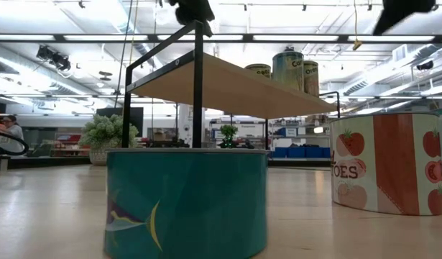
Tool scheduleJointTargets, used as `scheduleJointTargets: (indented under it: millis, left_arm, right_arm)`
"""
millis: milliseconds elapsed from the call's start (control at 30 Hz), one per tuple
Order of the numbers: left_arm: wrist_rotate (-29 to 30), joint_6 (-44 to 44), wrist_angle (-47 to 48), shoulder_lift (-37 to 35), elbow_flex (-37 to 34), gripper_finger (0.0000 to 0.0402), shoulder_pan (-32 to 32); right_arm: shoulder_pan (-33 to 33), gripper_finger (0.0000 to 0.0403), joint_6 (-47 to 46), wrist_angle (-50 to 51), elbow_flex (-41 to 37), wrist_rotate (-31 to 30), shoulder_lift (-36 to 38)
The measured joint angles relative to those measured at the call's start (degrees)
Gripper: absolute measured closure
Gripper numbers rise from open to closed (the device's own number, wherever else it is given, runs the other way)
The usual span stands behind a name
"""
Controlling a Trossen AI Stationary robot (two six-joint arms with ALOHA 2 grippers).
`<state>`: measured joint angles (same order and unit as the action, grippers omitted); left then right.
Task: Pick and place cans onto a shelf
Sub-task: Put the canned mixed vegetables on the shelf
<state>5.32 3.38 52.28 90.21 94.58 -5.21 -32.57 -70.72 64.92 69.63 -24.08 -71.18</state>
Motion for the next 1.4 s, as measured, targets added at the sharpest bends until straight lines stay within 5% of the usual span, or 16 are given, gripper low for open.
scheduleJointTargets:
  millis: [433, 1100, 1400]
  left_arm:
    - [8.2, -9.8, -1.9, -8.7, -9.1, 0.0088, 9.3]
    - [16.7, -24.4, 0.2, -20.9, -20.7, 0.0088, 18.5]
    - [18.4, -29.9, 2.1, -23.3, -23.0, 0.0088, 21.5]
  right_arm:
    - [2.7, 0.0055, 12.0, -0.4, -6.4, 7.7, -2.7]
    - [10.7, 0.0036, 10.8, 0.7, -6.5, 24.0, -19.2]
    - [10.6, 0.0036, 8.6, -4.8, -14.0, 30.8, -18.0]
